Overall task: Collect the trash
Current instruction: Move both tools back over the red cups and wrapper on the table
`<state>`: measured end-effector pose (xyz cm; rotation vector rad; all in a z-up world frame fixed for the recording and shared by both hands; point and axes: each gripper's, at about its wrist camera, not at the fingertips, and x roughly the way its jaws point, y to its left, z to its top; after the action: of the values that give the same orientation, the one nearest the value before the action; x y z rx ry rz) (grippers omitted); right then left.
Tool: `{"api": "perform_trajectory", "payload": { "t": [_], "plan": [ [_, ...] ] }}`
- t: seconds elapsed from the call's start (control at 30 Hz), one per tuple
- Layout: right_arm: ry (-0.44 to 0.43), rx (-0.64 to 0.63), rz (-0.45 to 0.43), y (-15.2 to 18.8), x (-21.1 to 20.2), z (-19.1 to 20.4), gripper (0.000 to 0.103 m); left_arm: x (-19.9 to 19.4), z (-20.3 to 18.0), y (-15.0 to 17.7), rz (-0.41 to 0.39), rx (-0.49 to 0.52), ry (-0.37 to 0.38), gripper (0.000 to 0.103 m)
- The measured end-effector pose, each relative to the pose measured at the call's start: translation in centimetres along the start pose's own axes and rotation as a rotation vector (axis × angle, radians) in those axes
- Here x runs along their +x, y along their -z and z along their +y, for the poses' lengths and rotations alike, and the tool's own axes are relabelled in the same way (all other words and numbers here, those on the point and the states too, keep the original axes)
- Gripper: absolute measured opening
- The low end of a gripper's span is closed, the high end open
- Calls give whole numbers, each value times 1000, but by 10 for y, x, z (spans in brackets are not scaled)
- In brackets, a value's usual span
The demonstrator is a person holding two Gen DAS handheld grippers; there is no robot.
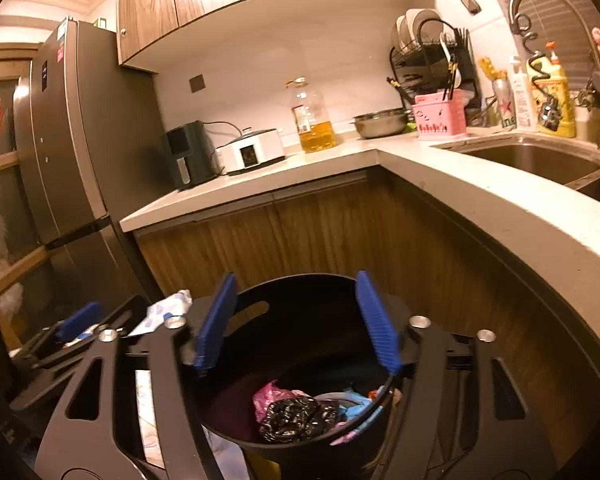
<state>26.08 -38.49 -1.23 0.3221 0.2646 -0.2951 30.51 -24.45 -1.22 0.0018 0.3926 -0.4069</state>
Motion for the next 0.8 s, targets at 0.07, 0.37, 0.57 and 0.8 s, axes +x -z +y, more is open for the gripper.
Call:
{"api": "perform_trajectory", "payload": {
  "t": [0.07,0.37,0.57,0.8],
  "plan": [
    [6,-10,-5,2,-5,1,75,-9,8,3,-8,-10,-37,90],
    [55,-83,-18,20,-38,25,84,-49,35,14,-13,-26,-168,97],
    [50,-83,-24,28,-58,41,85,-80,52,24,-12,-42,-218,97],
    [38,-72,-25,43,-78,63,85,-106,72,35,6,-49,-245,97]
  ]
}}
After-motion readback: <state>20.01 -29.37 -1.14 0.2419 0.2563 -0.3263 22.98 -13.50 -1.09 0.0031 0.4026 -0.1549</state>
